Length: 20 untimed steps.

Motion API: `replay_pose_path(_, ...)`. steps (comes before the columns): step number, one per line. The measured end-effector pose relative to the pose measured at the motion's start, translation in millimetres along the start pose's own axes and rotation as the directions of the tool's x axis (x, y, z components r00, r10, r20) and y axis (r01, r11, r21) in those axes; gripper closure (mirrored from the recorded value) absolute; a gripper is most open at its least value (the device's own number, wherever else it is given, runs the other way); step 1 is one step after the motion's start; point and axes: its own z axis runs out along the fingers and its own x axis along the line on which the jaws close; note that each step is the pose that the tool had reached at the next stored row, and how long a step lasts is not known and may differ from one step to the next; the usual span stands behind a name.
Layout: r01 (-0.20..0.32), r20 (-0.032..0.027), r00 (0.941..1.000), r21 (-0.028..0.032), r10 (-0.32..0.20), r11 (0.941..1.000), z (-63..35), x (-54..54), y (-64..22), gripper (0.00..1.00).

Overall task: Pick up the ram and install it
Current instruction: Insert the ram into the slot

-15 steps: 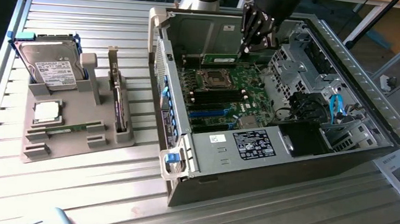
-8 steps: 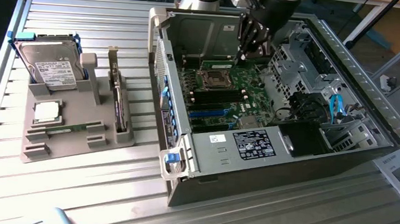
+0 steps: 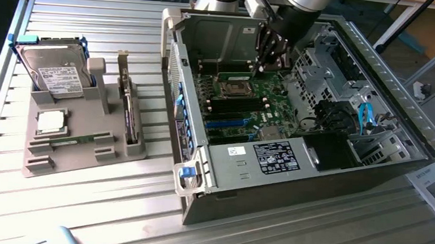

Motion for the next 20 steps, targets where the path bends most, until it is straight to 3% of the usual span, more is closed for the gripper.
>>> replay_pose_path(14,0.000,-0.0001,1.0000,0.0000,0.000,1.0000,34.6,1.7,-2.0,0.88)
replay_pose_path(17,0.000,0.0000,1.0000,0.0000,0.000,1.0000,45.9,2.3,-2.7,0.88)
replay_pose_path(20,0.000,-0.0003,1.0000,0.0000,0.000,1.0000,48.1,2.4,-2.8,0.88)
